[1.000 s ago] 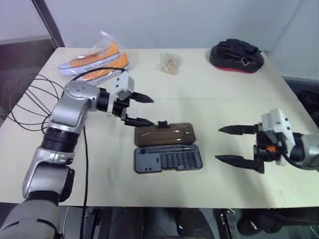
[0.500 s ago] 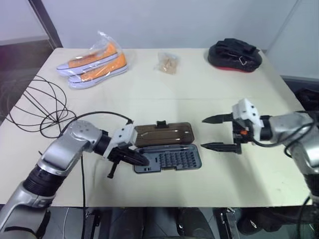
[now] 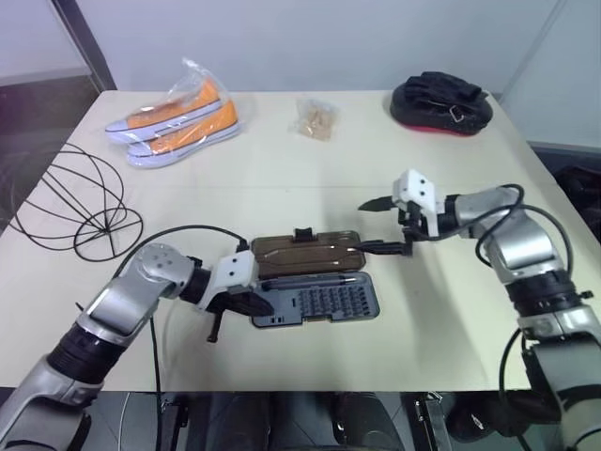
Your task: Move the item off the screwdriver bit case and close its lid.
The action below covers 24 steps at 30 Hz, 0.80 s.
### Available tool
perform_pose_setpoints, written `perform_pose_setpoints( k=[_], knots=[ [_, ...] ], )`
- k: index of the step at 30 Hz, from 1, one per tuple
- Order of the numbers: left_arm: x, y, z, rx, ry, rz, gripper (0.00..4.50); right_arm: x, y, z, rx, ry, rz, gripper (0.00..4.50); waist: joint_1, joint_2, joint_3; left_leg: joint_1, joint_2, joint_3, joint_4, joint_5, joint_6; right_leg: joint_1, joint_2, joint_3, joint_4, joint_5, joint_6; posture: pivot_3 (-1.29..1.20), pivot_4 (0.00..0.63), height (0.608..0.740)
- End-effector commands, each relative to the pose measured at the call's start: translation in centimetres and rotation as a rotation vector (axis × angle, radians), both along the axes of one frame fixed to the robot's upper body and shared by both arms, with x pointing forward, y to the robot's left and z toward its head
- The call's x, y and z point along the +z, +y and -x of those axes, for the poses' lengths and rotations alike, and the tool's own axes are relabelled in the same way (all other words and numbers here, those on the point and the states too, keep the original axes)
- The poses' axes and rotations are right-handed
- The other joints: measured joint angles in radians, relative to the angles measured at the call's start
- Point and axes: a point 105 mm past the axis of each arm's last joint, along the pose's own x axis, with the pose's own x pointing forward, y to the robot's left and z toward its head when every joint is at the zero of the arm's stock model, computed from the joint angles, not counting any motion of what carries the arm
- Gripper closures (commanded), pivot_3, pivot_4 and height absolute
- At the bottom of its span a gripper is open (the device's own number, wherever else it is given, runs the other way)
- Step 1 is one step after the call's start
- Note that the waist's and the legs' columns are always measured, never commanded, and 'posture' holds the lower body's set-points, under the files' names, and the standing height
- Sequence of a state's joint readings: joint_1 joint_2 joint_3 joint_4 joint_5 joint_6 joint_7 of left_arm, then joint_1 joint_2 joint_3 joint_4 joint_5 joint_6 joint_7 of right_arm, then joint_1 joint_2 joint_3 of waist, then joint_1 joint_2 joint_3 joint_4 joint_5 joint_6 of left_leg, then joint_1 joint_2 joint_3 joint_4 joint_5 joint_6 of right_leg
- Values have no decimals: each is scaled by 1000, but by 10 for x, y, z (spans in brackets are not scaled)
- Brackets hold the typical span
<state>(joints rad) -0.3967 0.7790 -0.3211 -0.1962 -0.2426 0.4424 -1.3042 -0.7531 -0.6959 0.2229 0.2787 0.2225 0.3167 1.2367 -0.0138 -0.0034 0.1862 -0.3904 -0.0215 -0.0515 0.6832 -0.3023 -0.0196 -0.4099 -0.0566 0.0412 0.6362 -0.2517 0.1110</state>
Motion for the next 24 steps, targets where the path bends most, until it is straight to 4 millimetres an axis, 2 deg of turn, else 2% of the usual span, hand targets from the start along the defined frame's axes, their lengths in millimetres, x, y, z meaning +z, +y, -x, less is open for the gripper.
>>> perform_pose_setpoints(
  k=[1,6,13,16,18,24],
  knots=[
    [-6,4,0,14,-16,-23,4471,-2,4,-4,12,5,32,0,0,0,0,0,0,0,0,0,0,0,0,0,0,0,0,0,150,740],
    [-8,8,-3,23,-22,-36,4471,-15,6,-7,15,22,74,0,-1,0,0,0,0,0,0,0,0,0,0,0,0,0,0,0,150,740],
    [-9,8,-2,22,-21,-38,4471,-15,22,-19,-2,10,68,0,-4,1,0,1,0,0,0,0,0,0,0,0,1,0,0,0,150,740],
    [-9,7,-1,21,-18,-36,4500,-18,26,-26,-18,0,94,791,-5,1,0,1,0,0,0,0,0,0,0,0,2,0,0,0,150,740],
    [-10,7,1,19,-13,-35,4500,-20,28,-29,-9,-6,117,1666,-4,1,0,1,0,0,0,0,0,0,0,0,2,0,0,0,150,740],
    [-11,7,1,22,-11,-36,4500,-26,31,-42,-30,-6,161,1666,-6,1,0,1,-1,0,0,0,0,-1,0,0,2,0,0,0,150,740]
  ],
)
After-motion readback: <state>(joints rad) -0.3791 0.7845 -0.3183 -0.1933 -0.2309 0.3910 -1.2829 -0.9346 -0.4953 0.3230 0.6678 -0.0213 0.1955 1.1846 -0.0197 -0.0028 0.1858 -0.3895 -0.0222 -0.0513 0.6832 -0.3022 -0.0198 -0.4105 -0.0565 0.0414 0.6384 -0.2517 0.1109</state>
